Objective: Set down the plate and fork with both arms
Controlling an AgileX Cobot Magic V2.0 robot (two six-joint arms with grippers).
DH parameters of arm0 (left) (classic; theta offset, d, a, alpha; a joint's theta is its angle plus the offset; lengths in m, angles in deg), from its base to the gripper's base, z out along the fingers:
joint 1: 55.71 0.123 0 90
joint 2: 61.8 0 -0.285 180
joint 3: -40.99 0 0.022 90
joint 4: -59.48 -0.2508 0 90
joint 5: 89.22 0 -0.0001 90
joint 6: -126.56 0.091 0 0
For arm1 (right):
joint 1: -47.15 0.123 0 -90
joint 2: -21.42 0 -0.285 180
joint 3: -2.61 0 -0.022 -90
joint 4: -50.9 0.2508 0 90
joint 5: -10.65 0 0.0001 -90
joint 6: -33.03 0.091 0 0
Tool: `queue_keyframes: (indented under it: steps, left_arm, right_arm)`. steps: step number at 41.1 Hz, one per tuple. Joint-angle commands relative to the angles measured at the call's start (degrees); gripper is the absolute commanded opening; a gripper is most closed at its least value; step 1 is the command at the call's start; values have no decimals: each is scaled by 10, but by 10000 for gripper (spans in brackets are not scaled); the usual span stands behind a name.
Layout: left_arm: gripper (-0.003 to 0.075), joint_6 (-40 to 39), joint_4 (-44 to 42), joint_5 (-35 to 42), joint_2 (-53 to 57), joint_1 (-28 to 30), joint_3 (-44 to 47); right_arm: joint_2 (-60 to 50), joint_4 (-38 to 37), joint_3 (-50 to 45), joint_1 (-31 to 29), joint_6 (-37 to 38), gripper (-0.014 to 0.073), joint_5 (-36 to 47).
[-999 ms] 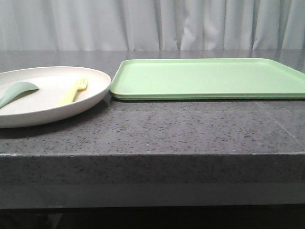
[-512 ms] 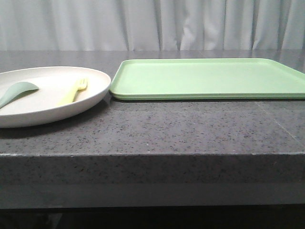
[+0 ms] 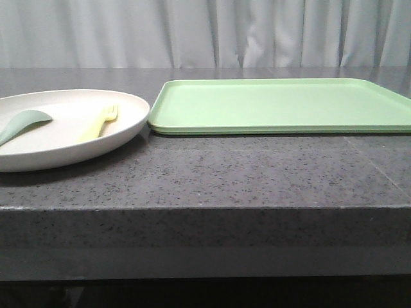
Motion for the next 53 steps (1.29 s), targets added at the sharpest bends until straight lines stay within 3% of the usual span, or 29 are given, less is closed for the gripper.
queue_keyframes:
  steps: [1,8,16,27,33,37,45,53]
  left_arm:
    - [-18,0,0,50,12,0,2]
    - [-18,0,0,54,12,0,2]
    - [-18,0,1,89,12,0,2]
    - [-18,0,1,228,12,0,-1]
    - [-18,0,1,210,9,0,-37]
    - [-18,0,1,164,-11,0,-90]
    - [-18,0,-3,79,-126,0,-219]
    - [-18,0,-19,41,-261,0,-307]
  right_arm:
    - [-11,-6,3,-4,-4,-67,50]
    - [-11,-6,3,-4,-4,-67,55]
    - [-11,-6,3,-4,2,-67,126]
    - [-11,-6,3,-3,3,-67,198]
    - [-11,-6,16,-2,8,-67,266]
    - [-8,-6,70,-2,8,-67,206]
    - [87,-6,234,-2,8,-67,-1]
    - [226,-6,339,-2,8,-67,-32]
